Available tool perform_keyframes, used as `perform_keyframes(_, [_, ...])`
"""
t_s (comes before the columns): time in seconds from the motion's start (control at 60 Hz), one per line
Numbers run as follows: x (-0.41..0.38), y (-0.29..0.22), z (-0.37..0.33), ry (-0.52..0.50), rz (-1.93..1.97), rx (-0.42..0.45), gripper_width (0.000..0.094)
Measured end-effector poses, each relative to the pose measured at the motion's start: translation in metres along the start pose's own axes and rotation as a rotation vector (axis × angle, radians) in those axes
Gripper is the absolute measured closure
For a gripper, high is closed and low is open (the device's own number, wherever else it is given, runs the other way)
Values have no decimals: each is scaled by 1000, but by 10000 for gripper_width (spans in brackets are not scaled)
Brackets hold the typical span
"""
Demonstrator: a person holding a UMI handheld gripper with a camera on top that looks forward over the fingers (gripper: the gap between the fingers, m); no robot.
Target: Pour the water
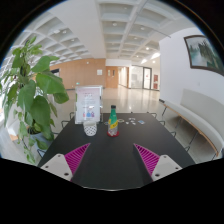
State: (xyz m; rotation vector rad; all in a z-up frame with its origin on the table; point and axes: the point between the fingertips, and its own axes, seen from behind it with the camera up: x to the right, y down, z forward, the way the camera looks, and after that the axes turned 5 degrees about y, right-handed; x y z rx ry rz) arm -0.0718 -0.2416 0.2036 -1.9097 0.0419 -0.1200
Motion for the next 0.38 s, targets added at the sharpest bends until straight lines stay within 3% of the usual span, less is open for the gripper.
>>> perform_keyframes(0.383, [8, 14, -22, 29, -19, -5, 76])
